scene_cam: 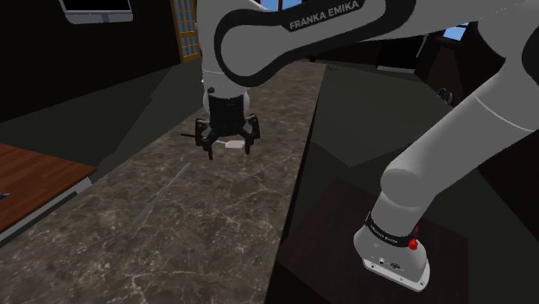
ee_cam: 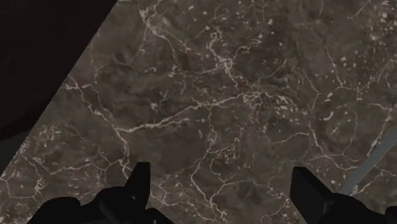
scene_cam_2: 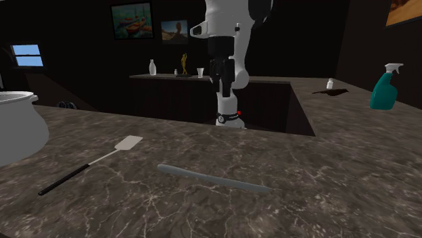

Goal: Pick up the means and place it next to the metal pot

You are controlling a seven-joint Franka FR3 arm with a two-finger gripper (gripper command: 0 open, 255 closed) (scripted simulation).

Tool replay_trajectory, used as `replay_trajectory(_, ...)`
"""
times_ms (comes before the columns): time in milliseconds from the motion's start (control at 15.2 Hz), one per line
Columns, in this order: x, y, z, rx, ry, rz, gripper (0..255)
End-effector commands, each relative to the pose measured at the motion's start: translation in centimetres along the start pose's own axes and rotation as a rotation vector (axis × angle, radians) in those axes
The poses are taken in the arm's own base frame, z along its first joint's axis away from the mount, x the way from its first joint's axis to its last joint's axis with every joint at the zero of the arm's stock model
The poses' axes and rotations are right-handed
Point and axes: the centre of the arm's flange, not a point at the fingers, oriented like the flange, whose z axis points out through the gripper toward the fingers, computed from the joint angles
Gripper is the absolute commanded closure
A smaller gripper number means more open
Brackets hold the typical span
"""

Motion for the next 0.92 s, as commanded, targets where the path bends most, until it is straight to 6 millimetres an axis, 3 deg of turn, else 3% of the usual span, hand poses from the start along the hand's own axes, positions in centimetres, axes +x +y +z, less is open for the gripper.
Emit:
replay_trajectory(0, 0.7, -2.6, 1.2, 0.0, 0.006, 0.076, 0)
replay_trajectory(396, 3.5, -9.2, 4.6, -0.01, 0.028, 0.283, 0)
replay_trajectory(858, 8.5, -15.9, 8.6, -0.023, 0.053, 0.524, 0)
